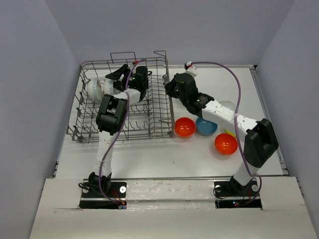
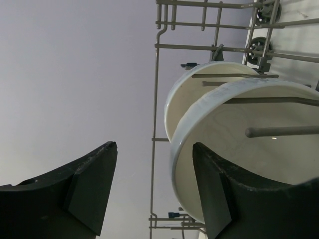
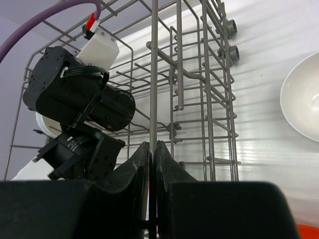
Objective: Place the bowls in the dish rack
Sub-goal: Insert the bowl into the dish rack.
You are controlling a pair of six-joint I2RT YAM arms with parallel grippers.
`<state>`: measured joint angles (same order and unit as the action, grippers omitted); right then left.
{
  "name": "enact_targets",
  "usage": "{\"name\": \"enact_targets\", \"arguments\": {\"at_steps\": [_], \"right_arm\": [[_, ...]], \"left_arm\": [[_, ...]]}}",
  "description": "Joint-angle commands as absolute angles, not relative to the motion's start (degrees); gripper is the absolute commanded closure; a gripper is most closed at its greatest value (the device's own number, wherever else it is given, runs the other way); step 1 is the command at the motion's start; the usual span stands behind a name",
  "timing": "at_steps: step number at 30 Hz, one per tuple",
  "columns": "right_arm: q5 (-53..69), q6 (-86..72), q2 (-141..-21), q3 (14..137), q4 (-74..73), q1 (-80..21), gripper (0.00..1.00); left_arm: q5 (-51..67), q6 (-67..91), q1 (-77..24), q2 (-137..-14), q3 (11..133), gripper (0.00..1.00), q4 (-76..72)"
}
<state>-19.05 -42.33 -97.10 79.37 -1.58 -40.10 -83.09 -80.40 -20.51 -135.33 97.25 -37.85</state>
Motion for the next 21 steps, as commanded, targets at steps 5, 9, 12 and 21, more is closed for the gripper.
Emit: {"name": "enact_targets", "arguments": {"at_steps": [5,9,12,21], "right_arm": [[-19.16,-39.02,-99.32,76.29,-5.98,-41.22,0.99],[-19.16,-38.94,-99.40,76.29,-5.98,-41.22,0.99],[-19.25,-38.94,-99.32,76.29,-5.89,-41.22,0.99],[-19.42,-38.85,-99.23,76.11,-5.98,-41.22,0.99]], "left_arm": [[-82.71,-77.00,-22.67,-131.40,98.61,0.22,-38.23],[-82.18,-76.03,-23.03,-130.87,98.44,0.21,-37.71],[-81.65,-73.05,-23.20,-130.60,98.96,0.18,-35.16],[-76.47,-50.25,-23.99,-130.87,106.51,0.15,-10.01]]}}
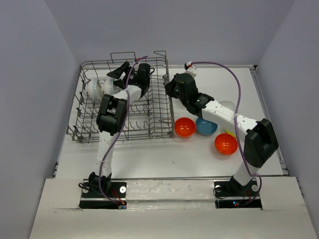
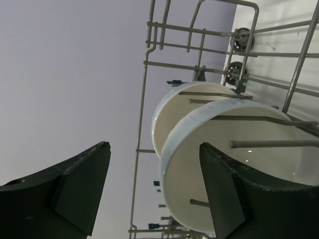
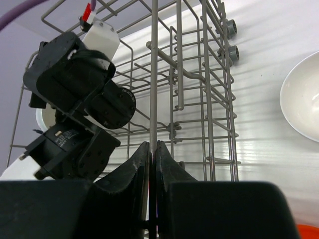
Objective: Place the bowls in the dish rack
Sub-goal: Insert the bowl into the dish rack.
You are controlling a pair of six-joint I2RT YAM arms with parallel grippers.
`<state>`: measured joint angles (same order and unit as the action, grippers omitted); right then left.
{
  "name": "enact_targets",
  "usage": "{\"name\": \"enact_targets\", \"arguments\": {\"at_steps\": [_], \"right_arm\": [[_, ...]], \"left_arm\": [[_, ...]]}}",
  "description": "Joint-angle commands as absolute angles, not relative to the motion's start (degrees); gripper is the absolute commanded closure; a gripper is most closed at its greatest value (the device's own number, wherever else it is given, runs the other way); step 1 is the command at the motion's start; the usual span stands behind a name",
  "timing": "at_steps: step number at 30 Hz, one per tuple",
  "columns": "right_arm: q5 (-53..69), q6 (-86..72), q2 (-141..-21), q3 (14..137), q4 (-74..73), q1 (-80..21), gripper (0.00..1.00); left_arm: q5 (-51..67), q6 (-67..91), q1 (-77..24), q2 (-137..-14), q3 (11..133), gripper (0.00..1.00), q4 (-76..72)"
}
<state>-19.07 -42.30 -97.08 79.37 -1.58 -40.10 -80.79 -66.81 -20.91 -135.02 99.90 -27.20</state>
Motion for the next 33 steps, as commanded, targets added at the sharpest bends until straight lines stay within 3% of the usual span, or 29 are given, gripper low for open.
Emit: {"name": "enact_targets", "arguments": {"at_steps": [1,11,26,33], "right_arm": [[-19.42,-38.93,-99.23,76.11,-5.98,-41.22,0.99],[-19.51,-38.85,-99.49,76.11,-6.06,-41.22,0.99],[-20.22,-38.67,-100.28,76.73,-6.42,-41.22,0.99],[-20.21,-38.67,-101.07,77.43,-6.85,-41.22,0.99]], "left_arm": [[-75.77,-48.71,-24.08,-130.96,107.48,0.15,-7.93],[-73.57,-44.22,-24.96,-130.17,108.02,0.14,-2.12],[-62.59,-17.69,-25.93,-130.34,117.33,0.14,28.11],[-56.97,-11.96,-25.75,-127.97,118.65,0.15,31.02]]}}
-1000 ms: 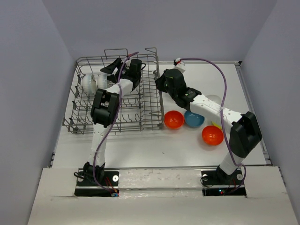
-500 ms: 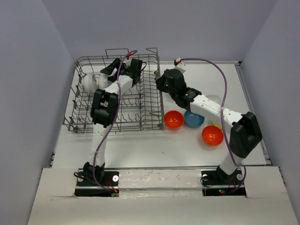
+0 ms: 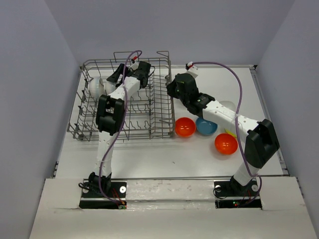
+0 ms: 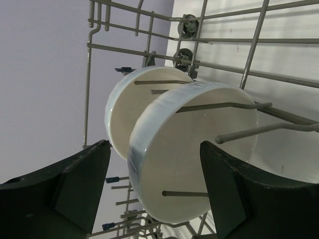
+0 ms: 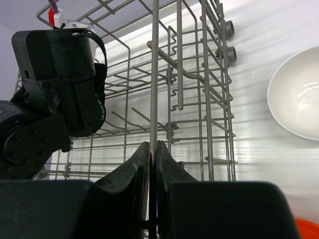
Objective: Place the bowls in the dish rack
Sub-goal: Insert the bowl into the dish rack.
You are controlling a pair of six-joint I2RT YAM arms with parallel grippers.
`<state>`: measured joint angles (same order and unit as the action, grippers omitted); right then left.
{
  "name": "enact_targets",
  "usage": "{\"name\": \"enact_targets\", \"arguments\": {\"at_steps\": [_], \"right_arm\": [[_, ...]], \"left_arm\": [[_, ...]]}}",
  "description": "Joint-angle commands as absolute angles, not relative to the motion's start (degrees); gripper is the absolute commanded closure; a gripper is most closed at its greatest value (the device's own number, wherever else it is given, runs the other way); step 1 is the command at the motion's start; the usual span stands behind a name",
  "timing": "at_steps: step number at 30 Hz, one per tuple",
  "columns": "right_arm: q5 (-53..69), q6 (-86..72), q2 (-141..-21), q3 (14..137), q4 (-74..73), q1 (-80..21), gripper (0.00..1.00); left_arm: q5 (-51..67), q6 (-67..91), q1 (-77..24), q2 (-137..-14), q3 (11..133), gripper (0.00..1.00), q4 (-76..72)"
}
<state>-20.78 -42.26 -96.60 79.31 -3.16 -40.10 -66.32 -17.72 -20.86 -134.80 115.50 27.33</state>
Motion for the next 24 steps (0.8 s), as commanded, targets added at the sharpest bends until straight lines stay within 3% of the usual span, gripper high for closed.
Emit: {"name": "enact_targets", "arguments": {"at_steps": [1,24], "right_arm": [[-20.30,-38.76,-101.07,77.52,-6.94,-41.22,0.99],[-22.67,-38.23,-102.22,79.72,-9.66,-41.22,0.99]], "left_arm": [[-56.00,-11.61,-25.75,-127.53,118.65,0.15,31.11],[-43.69,-7.04,-26.10,-117.08,116.28,0.17,32.26]]}}
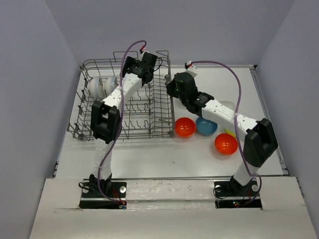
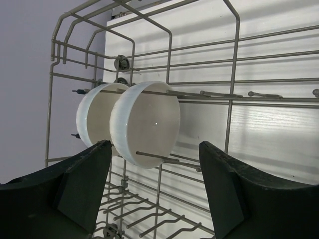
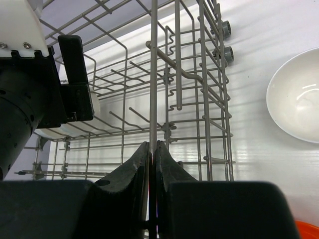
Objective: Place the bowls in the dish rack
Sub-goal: Insert the bowl into the dish rack, then pick up the bowl from the center of the board.
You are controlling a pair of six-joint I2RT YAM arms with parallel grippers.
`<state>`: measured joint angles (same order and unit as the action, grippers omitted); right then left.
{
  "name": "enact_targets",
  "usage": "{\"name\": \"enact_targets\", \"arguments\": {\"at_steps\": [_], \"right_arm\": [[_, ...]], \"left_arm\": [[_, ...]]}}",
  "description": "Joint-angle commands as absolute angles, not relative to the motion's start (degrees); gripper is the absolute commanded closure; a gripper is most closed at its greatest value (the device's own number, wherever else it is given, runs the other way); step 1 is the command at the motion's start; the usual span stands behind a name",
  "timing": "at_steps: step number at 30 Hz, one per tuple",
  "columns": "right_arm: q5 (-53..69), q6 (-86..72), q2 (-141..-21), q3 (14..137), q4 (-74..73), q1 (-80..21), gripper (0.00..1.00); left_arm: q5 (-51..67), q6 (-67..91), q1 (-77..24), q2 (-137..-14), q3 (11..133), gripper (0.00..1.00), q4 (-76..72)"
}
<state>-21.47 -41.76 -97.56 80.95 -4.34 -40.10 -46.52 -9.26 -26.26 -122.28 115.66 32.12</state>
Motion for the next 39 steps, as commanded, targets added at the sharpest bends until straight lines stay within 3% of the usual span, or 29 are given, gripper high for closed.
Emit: {"name": "enact_targets", "arguments": {"at_steps": [1,12,14,15,23,33,39], "right_arm": [[-22.85,-38.15,-102.22,79.80,-9.75,-41.22,0.99],[-22.94,-37.00,-101.61,83.05,-12.65,-41.22,0.98],[-23.11,-36.83,-101.08,83.67,-13.36,-41.22,0.91],[-23.03,-36.83,-100.20,84.19,-14.06,-41.22,0.81],[-24.61,-35.77,-96.95,87.62,-18.63,-41.22,0.45],[-25.93,-32.62,-91.59,90.87,-20.65,-41.22,0.32],[-25.14,-31.55,-89.74,93.51,-22.32,-41.22,0.30]], "left_arm": [[-43.42,-6.86,-26.10,-116.55,116.45,0.17,32.08],[-39.47,-0.62,-30.05,-101.28,113.58,0.17,26.38],[-38.68,-0.35,-30.67,-98.36,111.11,0.17,24.88],[-38.32,-0.35,-31.20,-95.57,108.31,0.17,23.48],[-36.65,2.90,-32.52,-85.01,96.25,0.17,18.29],[-36.03,5.10,-32.96,-78.05,83.07,0.16,9.41],[-36.47,5.18,-32.87,-76.29,81.21,0.16,7.82]]}}
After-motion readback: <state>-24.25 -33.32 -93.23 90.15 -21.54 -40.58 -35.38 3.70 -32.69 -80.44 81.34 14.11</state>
